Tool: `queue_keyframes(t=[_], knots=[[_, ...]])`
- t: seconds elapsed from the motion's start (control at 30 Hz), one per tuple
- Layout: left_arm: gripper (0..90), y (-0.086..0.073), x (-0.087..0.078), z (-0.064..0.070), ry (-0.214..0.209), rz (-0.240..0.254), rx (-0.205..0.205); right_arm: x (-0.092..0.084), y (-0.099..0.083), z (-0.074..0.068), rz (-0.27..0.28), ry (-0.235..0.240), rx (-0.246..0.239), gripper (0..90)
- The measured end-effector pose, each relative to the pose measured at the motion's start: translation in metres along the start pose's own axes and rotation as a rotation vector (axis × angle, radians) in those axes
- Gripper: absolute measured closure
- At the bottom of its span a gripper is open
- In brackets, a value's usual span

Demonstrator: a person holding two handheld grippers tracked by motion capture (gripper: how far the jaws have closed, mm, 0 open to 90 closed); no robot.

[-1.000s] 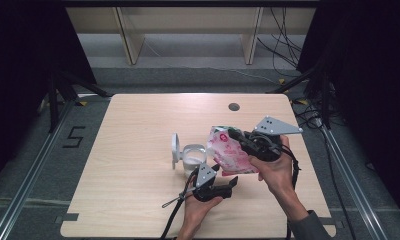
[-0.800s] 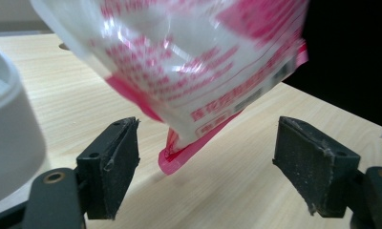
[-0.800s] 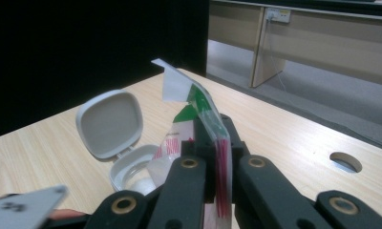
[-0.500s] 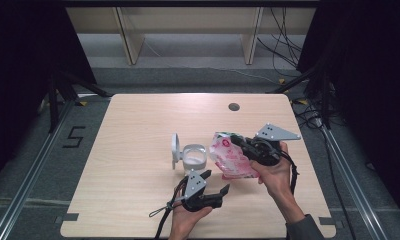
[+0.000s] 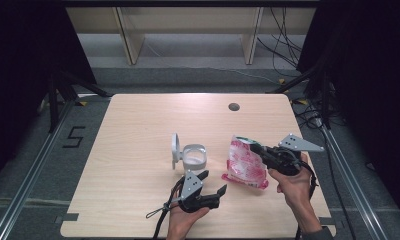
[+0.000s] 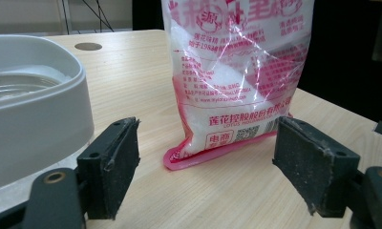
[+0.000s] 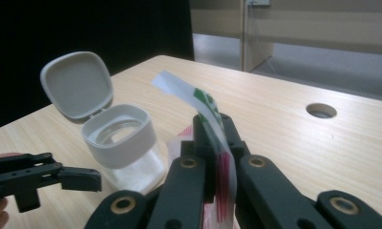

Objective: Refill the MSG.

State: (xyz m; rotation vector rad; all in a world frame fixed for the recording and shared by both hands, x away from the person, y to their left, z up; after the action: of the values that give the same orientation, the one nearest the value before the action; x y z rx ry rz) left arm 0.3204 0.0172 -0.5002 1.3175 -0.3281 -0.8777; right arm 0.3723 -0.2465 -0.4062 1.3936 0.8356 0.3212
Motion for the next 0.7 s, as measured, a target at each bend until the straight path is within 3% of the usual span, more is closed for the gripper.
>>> queue_keyframes(t=[0.03,0.1,0.17,0.2,0.33,0.37,0.43,0.47,0.53,0.57,0.67,0.7], knots=[[22.7,0.000,0.000,0.000,-0.001,0.003,-0.007,0.000,-0.002,0.002,0.000,-0.011,-0.011,90.0],[22.7,0.001,0.001,0.000,-0.003,0.005,0.009,0.000,-0.004,0.001,-0.024,-0.020,0.015,90.0],[22.7,0.000,0.001,0.001,-0.005,0.005,0.000,0.002,-0.007,0.005,-0.025,-0.042,-0.002,90.0],[22.7,0.000,0.001,0.001,-0.004,0.001,0.001,0.002,-0.008,0.006,-0.025,-0.039,0.015,90.0],[22.7,0.002,-0.002,0.000,-0.001,-0.001,0.021,0.003,-0.011,0.012,-0.034,-0.059,-0.002,90.0],[22.6,0.002,-0.002,0.001,-0.003,0.007,-0.002,0.004,-0.013,0.012,-0.038,-0.059,0.016,90.0],[22.6,0.003,-0.006,0.001,0.007,-0.003,0.006,0.006,-0.015,0.016,-0.042,-0.071,0.000,90.0],[22.6,0.003,-0.008,0.000,0.017,-0.005,0.010,0.006,-0.017,0.015,-0.052,-0.081,0.026,90.0],[22.6,0.005,-0.011,-0.002,0.015,0.002,0.012,0.008,-0.020,0.019,-0.057,-0.089,0.012,90.0],[22.5,0.006,-0.014,-0.002,0.027,-0.007,0.020,0.007,-0.021,0.018,-0.075,-0.092,0.034,90.0],[22.5,0.009,-0.020,-0.005,0.041,-0.012,0.036,0.009,-0.024,0.024,-0.057,-0.106,-0.019,90.0],[22.5,0.010,-0.021,-0.007,0.048,-0.021,0.044,0.009,-0.024,0.023,-0.066,-0.102,0.003,90.0]])
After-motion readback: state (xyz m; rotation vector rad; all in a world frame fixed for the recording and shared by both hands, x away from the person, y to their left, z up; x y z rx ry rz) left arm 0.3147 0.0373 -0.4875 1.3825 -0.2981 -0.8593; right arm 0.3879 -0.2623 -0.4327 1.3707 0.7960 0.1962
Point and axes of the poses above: each handheld gripper's, and its own axes: x roughly forward along the jaws, y roughly out of its top, z roughly to its right, the point moved 1 cm from there along x, roughly forward along the jaws, and after that the axes turned 6 degrees about -x, right-handed, at the moved point
